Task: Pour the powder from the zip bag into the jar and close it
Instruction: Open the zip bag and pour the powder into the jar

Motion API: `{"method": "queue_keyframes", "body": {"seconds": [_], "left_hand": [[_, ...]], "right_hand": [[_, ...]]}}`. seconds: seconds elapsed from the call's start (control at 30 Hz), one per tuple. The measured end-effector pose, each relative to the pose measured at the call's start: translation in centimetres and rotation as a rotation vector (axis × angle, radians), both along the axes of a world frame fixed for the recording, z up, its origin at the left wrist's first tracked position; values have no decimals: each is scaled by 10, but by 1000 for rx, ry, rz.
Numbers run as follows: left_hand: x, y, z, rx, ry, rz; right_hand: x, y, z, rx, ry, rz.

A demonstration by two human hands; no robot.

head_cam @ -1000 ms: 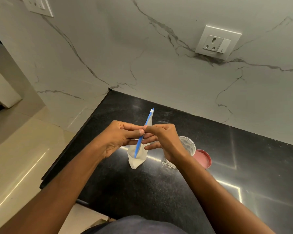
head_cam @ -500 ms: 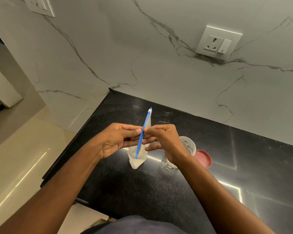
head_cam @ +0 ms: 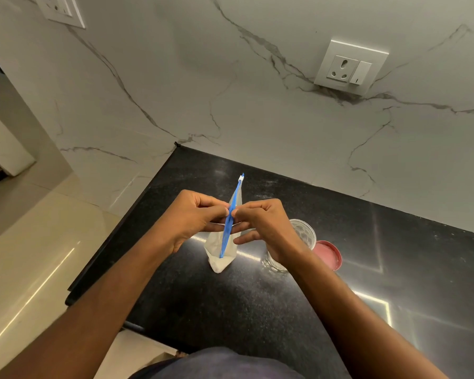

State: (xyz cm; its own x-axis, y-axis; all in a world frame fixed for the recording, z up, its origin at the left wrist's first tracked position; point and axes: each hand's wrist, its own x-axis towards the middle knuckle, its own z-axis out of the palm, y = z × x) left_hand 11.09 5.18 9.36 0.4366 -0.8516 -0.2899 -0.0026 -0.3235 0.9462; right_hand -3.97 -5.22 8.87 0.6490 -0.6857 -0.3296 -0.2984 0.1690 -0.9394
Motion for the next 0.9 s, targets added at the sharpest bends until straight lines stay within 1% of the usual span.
{"method": "queue_keyframes", "body": {"seconds": [0.13,0.23,0.33,0.43,0.5,0.57,0.63,0.77,0.83,0.9], "left_hand": [[-3,-3,-2,-6,-303,-1],[4,-3,1,-3,-563,61],[20,0,8,31,-728,113],[25,2,12,86,-939,57],[20,1,17,157,-1070,0],[13,-1,24,200,-1161,-47],[7,-6,33,194,-1160,-97],[0,-31,51,246,-916,-271],[-8,-48,53,313,-916,-308],[-17,-62,53,367,-957,-268]], "right_hand": [[-1,4,-2,-87,1,-30],[-9,4,-2,-158,0,-101],[-24,-3,-1,-222,-14,-163],[-32,-5,1,-311,4,-180],[-33,-1,1,-353,9,-190],[-32,3,0,-388,8,-196],[-30,6,-1,-415,8,-186],[-27,13,-2,-490,16,-131],[-25,18,-4,-551,7,-110],[-24,24,-6,-582,-2,-106]]}}
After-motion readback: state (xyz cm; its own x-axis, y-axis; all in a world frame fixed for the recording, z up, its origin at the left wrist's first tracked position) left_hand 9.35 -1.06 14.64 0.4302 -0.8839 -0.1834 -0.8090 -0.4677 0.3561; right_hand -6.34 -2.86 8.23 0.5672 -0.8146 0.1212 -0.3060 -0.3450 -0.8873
